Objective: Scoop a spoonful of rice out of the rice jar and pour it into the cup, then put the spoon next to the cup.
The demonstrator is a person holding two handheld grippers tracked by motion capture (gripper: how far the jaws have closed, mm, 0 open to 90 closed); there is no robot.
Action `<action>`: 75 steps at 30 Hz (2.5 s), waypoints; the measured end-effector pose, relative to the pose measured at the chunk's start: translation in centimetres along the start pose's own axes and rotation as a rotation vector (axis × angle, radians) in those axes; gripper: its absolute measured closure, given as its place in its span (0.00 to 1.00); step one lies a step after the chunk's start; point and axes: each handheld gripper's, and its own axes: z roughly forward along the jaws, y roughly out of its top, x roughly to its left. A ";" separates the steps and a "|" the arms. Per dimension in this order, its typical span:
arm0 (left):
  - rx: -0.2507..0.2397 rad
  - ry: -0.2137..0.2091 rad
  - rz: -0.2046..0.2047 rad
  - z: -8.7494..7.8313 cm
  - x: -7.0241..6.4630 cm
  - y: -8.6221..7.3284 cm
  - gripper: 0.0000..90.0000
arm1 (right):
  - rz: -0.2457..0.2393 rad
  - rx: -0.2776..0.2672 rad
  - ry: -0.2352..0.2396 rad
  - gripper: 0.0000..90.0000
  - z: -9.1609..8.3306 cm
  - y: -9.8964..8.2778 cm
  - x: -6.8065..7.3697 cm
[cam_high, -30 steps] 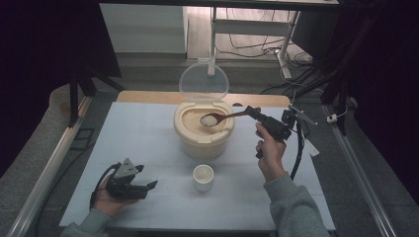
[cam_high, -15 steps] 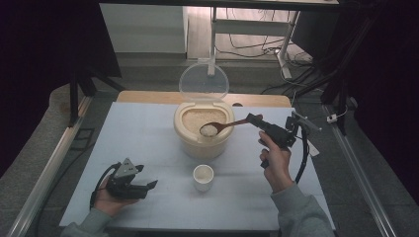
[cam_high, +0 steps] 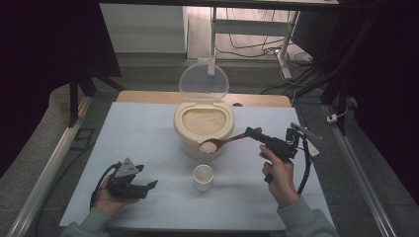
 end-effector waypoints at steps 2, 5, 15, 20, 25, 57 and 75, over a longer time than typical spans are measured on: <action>0.001 0.000 0.001 0.0 0.0 0.0 0.26 | -0.003 0.013 -0.007 0.93 -0.1 -0.3 -0.1; 0.000 0.000 0.001 0.0 0.0 0.0 0.26 | -0.008 0.035 -0.015 0.93 -0.2 -0.7 -0.3; 0.003 0.001 0.001 0.1 0.0 0.0 0.26 | -0.086 0.099 -0.086 0.93 0.0 -1.6 -0.4; 0.004 0.000 0.002 0.1 0.0 0.0 0.26 | -0.121 0.134 -0.120 0.93 0.7 -1.9 -0.4; 0.003 0.001 0.002 0.1 0.0 0.0 0.26 | -0.193 0.162 -0.157 0.93 1.4 -2.0 0.2; 0.005 0.002 0.005 0.1 0.0 0.0 0.26 | -0.502 0.164 -0.140 0.93 1.0 -2.3 3.2; 0.001 0.002 0.004 0.2 0.0 0.1 0.26 | -0.439 0.188 -0.128 0.93 -3.3 0.0 3.0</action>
